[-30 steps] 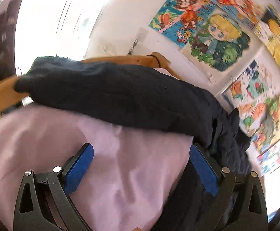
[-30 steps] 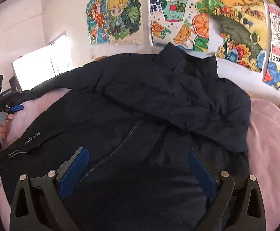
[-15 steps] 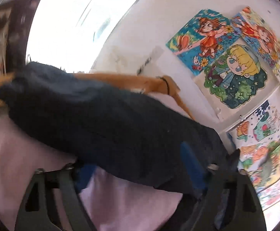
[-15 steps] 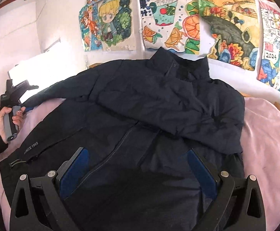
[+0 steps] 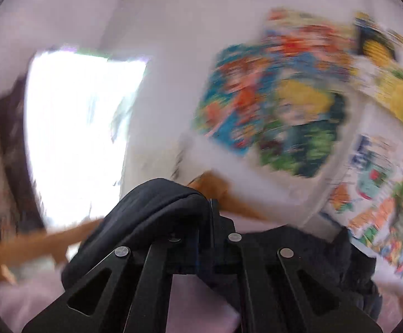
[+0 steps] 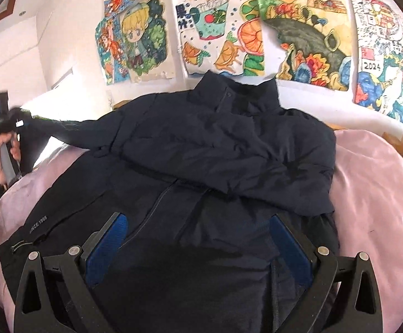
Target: Fold large clothes
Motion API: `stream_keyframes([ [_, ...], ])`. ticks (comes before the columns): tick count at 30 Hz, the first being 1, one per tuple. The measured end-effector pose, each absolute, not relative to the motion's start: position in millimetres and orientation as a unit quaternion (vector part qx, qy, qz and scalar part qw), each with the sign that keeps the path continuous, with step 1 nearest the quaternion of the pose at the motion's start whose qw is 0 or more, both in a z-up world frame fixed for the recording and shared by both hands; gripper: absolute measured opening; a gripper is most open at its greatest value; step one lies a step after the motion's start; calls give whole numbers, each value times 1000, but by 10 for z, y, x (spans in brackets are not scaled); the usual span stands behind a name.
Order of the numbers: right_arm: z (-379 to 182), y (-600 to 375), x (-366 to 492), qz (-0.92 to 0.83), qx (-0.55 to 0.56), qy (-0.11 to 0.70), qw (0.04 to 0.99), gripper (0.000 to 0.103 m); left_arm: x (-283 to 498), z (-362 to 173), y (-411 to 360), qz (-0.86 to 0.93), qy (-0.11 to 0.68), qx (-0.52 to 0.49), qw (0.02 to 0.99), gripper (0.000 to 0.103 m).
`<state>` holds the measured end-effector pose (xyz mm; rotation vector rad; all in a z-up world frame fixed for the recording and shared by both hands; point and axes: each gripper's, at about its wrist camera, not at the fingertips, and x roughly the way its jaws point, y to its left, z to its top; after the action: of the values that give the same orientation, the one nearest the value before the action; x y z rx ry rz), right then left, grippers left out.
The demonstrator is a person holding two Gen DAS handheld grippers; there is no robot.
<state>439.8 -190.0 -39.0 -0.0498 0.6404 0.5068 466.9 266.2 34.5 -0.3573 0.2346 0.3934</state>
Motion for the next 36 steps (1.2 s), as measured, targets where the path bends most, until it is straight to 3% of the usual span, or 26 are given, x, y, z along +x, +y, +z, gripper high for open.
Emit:
stream_keyframes([
  [5, -301, -2175, 4452, 204, 1, 294, 934, 103, 4969, 827, 1511, 93, 82, 11, 992, 3],
  [9, -275, -2555, 4576, 149, 43, 293, 944, 103, 5109, 785, 576, -17, 110, 118, 987, 3],
  [15, -373, -3082, 4752, 78, 87, 305, 945, 103, 5376, 53, -563, -184, 211, 248, 927, 3],
  [20, -534, -3306, 4825, 65, 89, 317, 942, 103, 5457, -913, -1095, -247, 291, 351, 855, 5],
  [23, -602, -3369, 4867, 68, 93, 321, 940, 103, 5416, -1196, -1106, -276, 308, 353, 839, 15],
  [25, -635, -3377, 4936, 73, 93, 322, 939, 103, 5404, -1240, -1014, -305, 328, 330, 831, 36],
  [28, -652, -3330, 5072, 89, 97, 322, 938, 103, 5282, -1201, -915, -345, 342, 297, 822, 51],
  [36, -479, -2735, 5428, 170, 46, 294, 939, 103, 4915, -826, -195, -378, 336, 135, 852, 55],
])
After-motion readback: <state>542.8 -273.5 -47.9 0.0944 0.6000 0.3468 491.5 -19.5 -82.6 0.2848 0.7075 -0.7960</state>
